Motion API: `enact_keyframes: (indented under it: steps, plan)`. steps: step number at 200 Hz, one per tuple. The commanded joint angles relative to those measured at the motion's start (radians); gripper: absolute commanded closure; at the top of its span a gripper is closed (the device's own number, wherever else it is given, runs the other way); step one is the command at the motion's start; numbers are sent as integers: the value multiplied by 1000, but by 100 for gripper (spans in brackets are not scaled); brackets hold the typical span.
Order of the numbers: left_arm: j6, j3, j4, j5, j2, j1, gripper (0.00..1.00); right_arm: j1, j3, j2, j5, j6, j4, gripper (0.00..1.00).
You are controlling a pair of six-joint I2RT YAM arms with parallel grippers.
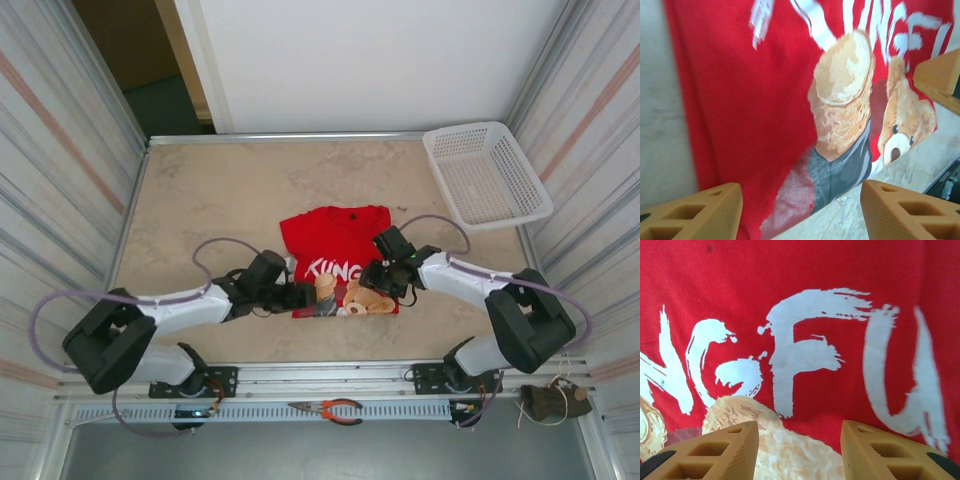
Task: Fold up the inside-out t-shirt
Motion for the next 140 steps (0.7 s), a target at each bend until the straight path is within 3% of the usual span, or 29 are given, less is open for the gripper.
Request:
enact_keyframes:
  steps: [1,27,50,90,140]
  plan:
    - [38,104,-137,-48,-72,116,33,-42,81,-38,26,-79,-85,54]
    - [128,293,-204,59,15,316,32,-91,160,0,14,-134,-103,54]
    - [182,485,-280,160,203,415,33,-104,169,52,6,-134,-75,54]
    - [235,703,-369,173,453,438,35,-88,121,109,18,-101,-16,56]
    - [245,805,-374,184,599,425,37,-84,77,138,27,-82,19,56]
